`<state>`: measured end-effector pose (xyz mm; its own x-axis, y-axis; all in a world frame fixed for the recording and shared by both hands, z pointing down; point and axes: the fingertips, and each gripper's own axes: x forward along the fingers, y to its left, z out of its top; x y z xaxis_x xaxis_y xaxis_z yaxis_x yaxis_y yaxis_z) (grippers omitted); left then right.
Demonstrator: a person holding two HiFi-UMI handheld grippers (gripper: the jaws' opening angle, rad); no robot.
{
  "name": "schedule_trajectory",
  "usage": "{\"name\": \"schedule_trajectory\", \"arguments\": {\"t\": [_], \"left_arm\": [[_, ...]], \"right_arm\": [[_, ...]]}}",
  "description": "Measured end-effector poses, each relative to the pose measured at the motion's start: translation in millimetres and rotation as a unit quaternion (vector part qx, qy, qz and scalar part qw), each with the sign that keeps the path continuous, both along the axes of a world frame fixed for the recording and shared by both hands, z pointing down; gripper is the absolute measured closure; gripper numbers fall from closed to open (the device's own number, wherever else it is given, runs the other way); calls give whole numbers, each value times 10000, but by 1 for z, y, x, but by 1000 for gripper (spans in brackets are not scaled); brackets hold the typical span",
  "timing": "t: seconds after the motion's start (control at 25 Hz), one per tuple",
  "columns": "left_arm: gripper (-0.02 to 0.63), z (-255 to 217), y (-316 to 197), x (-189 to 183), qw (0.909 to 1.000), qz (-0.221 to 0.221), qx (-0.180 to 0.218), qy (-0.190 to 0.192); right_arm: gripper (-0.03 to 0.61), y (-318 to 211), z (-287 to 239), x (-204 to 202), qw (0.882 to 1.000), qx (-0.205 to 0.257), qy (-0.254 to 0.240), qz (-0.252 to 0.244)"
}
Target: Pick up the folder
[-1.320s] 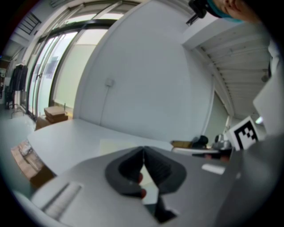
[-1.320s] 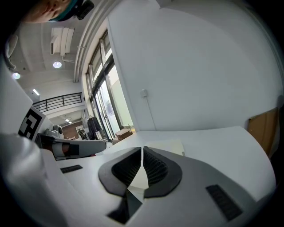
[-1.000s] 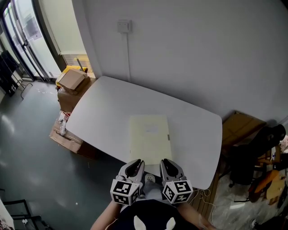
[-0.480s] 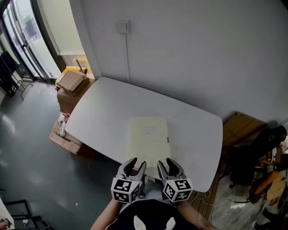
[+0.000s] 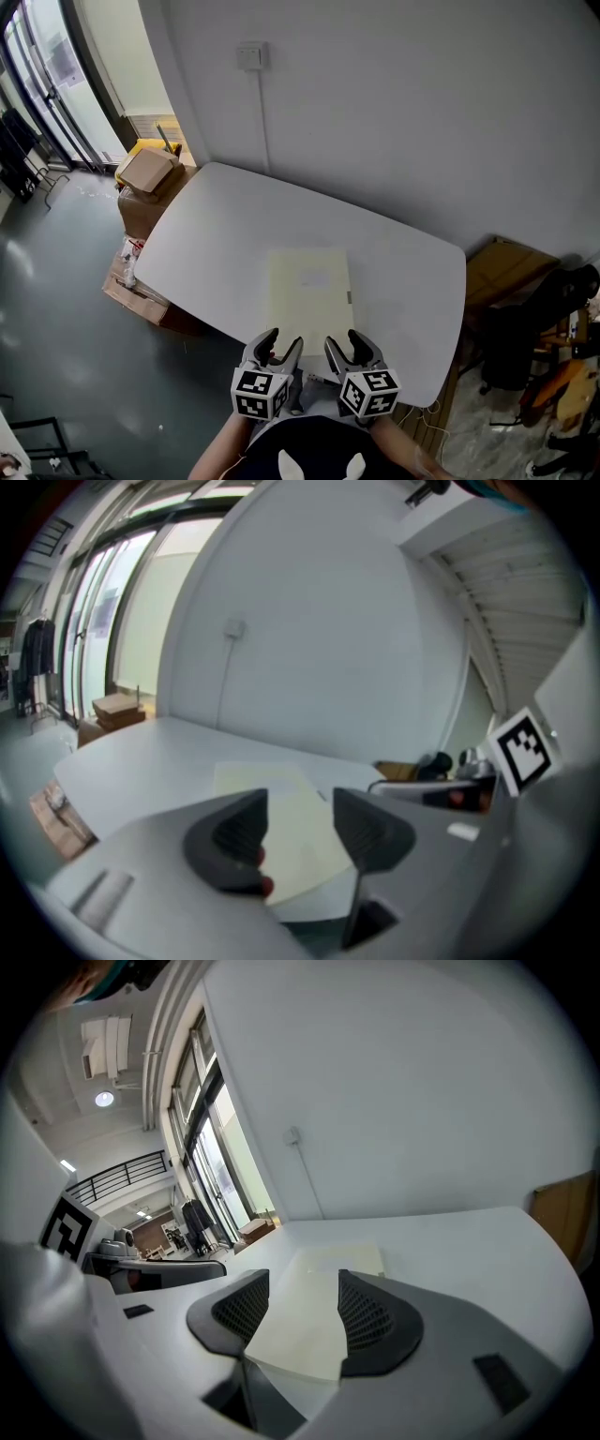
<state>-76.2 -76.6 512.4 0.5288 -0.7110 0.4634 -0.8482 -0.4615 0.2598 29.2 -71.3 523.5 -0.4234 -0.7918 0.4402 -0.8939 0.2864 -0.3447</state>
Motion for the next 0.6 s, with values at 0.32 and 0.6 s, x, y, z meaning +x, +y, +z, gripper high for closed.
{"name": "schedule_trajectory", "arguments": {"t": [0.32,0.6], "left_arm": [[374,19,-16,1,9996,-20,-238,-150],[353,34,-31,6,9988,-103,-359,-301]], "right_arm": [[353,-18,15,8,9995,-286,85,-67],[331,-31,34,17,9976,-624,236,-164]]}}
